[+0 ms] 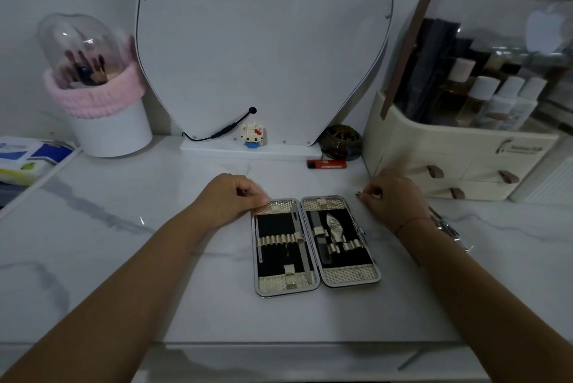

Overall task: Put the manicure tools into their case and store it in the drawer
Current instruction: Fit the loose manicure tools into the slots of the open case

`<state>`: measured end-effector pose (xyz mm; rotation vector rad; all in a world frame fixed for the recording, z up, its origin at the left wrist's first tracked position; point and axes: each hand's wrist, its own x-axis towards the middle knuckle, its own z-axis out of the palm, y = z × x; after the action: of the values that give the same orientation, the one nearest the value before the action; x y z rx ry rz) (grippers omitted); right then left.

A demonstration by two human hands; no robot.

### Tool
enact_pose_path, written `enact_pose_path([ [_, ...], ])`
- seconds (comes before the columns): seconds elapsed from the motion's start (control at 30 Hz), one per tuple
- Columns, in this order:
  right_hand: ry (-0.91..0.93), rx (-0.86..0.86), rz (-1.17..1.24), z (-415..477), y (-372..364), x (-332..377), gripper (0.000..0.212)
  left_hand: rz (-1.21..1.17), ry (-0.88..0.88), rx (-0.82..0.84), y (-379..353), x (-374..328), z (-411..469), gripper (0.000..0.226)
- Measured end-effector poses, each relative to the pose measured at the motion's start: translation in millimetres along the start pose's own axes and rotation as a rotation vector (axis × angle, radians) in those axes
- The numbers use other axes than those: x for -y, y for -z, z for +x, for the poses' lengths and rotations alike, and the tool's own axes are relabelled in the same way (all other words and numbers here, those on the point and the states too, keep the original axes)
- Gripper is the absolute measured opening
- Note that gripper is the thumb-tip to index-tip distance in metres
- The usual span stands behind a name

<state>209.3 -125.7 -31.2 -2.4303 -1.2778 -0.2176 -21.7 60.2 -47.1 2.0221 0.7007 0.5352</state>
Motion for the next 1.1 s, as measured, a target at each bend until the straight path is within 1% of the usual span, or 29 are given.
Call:
enact_pose_path([
  [0.07,-0.008,-0.063,0.091,0,11,5,0.013,0.000,0.000,-0.006,0,0,0,0.016],
  [0.13,-0.016,-0.113,0.268,-1,26,15,0.008,-0.021,0.009,-0.007,0,0,-1,0.014],
  [0.17,-0.018,-0.098,0.387,-1,32,23,0.005,-0.025,0.011,-0.006,0,0,-1,0.014],
  [0.27,-0.046,0.084,0.776,2,33,42,0.012,-0.002,0.003,-0.003,0,0,-1,0.012],
  [0.33,-0.087,0.220,0.879,2,22,49,0.015,0.006,0.001,-0.006,0,-1,-1,0.009],
  [0.4,-0.123,0.302,0.887,1,10,54,0.015,0.008,0.002,-0.005,0,0,-1,0.009],
  [0.53,-0.154,0.316,0.867,1,-2,54,0.012,0.001,-0.001,0.007,0,0,0,0.008],
  [0.7,-0.106,0.289,0.759,1,-3,53,0.015,0.003,-0.001,0.006,0,1,0,0.009],
  [0.8,-0.073,0.299,0.713,-1,-3,54,0.013,0.004,-0.002,0.001,0,1,0,0.008],
  [0.97,0.030,0.370,0.608,-7,3,54,0.004,0.003,0.008,-0.001,0,0,-1,0.008],
  [1.1,0.074,0.446,0.572,-6,9,54,0.007,0.036,0.004,-0.005,0,1,1,0.006],
])
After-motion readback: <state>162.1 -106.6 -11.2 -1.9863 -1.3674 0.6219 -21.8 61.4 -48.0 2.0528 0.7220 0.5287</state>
